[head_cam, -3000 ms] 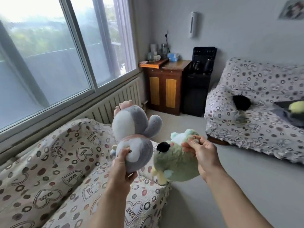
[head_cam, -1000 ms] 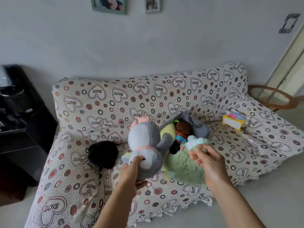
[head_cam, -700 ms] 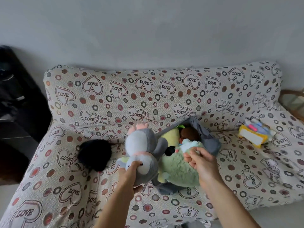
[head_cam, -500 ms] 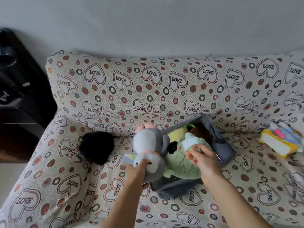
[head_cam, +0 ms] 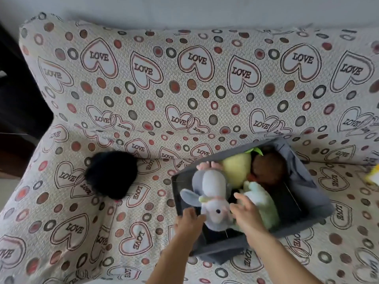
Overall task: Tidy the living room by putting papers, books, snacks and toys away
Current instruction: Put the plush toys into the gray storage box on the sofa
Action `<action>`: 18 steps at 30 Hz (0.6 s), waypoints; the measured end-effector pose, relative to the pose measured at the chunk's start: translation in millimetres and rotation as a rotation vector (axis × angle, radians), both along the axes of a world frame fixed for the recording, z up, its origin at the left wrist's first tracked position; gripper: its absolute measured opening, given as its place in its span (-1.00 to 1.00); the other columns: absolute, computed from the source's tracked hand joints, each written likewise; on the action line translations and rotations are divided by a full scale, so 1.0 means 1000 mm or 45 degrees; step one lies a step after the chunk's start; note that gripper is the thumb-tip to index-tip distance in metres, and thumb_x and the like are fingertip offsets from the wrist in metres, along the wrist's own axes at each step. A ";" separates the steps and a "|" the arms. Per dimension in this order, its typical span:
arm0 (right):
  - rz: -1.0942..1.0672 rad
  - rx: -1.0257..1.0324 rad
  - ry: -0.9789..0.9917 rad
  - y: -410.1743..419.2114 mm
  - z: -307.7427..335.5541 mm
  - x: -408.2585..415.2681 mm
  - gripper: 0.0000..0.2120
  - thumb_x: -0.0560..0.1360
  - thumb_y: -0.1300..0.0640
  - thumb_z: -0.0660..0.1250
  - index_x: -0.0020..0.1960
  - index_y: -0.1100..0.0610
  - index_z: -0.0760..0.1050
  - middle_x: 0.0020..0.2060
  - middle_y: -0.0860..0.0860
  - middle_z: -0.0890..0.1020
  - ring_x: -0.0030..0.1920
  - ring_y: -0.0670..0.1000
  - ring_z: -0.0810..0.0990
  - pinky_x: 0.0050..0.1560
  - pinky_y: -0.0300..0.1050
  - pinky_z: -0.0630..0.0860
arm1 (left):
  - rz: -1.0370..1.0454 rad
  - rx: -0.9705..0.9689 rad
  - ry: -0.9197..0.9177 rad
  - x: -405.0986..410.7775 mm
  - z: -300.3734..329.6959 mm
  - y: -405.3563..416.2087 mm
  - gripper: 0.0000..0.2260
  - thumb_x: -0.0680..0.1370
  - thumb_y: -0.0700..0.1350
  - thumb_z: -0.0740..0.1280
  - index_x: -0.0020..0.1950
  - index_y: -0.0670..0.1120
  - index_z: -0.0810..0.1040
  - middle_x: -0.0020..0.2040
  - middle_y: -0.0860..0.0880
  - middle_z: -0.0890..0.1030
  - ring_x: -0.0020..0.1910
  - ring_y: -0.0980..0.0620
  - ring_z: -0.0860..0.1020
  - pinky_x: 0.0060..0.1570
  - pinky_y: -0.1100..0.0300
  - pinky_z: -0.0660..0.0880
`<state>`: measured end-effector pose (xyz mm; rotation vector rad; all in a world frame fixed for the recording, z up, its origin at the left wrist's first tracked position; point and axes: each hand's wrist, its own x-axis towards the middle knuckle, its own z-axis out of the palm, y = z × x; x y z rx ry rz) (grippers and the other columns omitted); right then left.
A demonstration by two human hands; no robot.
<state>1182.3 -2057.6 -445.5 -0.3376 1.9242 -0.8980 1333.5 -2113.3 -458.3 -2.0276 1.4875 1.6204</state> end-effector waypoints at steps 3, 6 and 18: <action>0.134 0.079 0.014 -0.012 -0.031 0.011 -0.57 0.54 0.20 0.29 0.40 0.13 0.38 0.25 0.12 0.52 0.14 0.04 0.50 0.08 -0.16 0.40 | 0.156 -0.091 -0.169 0.010 -0.023 -0.017 -0.42 0.57 -0.05 0.23 0.53 -0.07 0.08 0.47 -0.19 0.21 0.46 -0.20 0.20 0.44 -0.03 0.17; 0.251 0.150 -0.002 -0.022 -0.057 0.023 -0.53 0.51 0.16 0.32 0.41 0.10 0.37 0.23 0.06 0.50 0.15 0.09 0.54 0.06 -0.10 0.46 | 0.433 0.001 -0.025 0.015 -0.046 -0.029 -0.43 0.53 -0.19 0.26 0.50 -0.16 0.14 0.40 -0.25 0.35 0.34 -0.22 0.39 0.30 0.00 0.36; 0.531 0.302 0.278 -0.040 -0.105 0.046 0.12 0.20 -0.17 0.57 0.55 -0.01 -0.03 0.35 0.17 0.27 0.31 0.18 0.39 0.20 -0.08 0.40 | 0.505 -0.292 0.291 0.027 -0.062 -0.032 -0.83 0.54 -0.18 0.25 0.01 0.10 0.51 -0.15 0.00 0.69 -0.18 -0.03 0.65 -0.11 -0.03 0.62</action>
